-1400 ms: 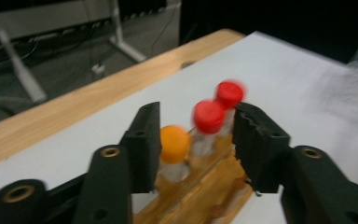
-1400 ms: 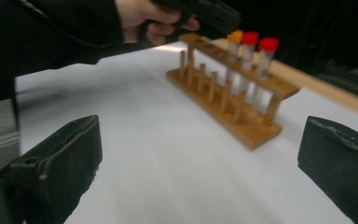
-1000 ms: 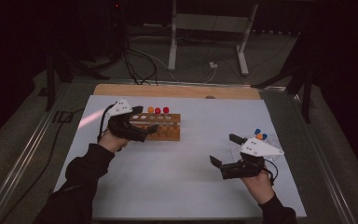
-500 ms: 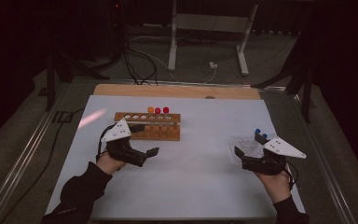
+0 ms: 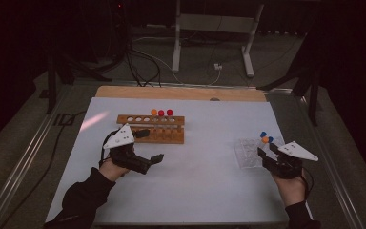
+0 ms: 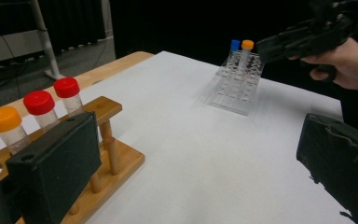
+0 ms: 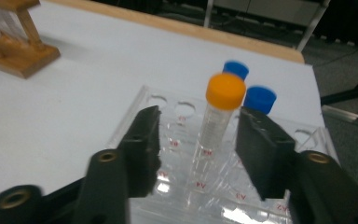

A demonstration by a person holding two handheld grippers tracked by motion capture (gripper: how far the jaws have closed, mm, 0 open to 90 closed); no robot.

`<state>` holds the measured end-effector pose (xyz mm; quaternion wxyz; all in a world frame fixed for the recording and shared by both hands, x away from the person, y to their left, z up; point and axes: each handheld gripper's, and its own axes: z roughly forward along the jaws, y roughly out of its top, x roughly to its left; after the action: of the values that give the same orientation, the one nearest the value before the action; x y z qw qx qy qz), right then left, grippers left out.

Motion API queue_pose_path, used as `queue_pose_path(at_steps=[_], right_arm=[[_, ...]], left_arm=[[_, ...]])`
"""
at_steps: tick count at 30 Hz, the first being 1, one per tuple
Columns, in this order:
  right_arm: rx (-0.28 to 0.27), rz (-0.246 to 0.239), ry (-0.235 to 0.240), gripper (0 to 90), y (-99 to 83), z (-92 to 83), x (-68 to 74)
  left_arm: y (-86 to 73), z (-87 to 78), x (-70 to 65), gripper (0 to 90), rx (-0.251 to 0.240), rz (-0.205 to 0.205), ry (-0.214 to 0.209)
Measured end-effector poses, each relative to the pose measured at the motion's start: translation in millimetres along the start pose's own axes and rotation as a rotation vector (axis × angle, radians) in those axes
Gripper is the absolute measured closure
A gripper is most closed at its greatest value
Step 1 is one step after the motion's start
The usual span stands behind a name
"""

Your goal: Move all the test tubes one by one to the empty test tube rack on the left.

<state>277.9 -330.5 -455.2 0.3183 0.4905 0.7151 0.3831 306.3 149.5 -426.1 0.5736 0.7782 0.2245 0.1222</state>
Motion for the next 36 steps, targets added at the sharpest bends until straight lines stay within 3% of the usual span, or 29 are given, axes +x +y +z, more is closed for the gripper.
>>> queue_pose_path(at_steps=[5,23,30,36], right_arm=[[0.018,0.032,-0.003,57.0,-2.2,6.7,-5.0],[0.051,0.072,-0.014,72.3,-1.0,23.6,-7.7],[0.043,0.069,-0.006,74.4,2.9,20.3,-9.8],[-0.013,0.057,-0.008,74.4,15.6,5.7,-9.9]], left_arm=[[-0.2,0.6,-0.2,0.5,0.001,0.0,-0.008],[0.3,1.0,-0.5,0.6,-0.001,-0.004,-0.02],[0.8,0.2,-0.2,0.6,-0.001,-0.004,-0.023],[1.0,0.8,-0.7,0.5,0.003,-0.001,-0.031]])
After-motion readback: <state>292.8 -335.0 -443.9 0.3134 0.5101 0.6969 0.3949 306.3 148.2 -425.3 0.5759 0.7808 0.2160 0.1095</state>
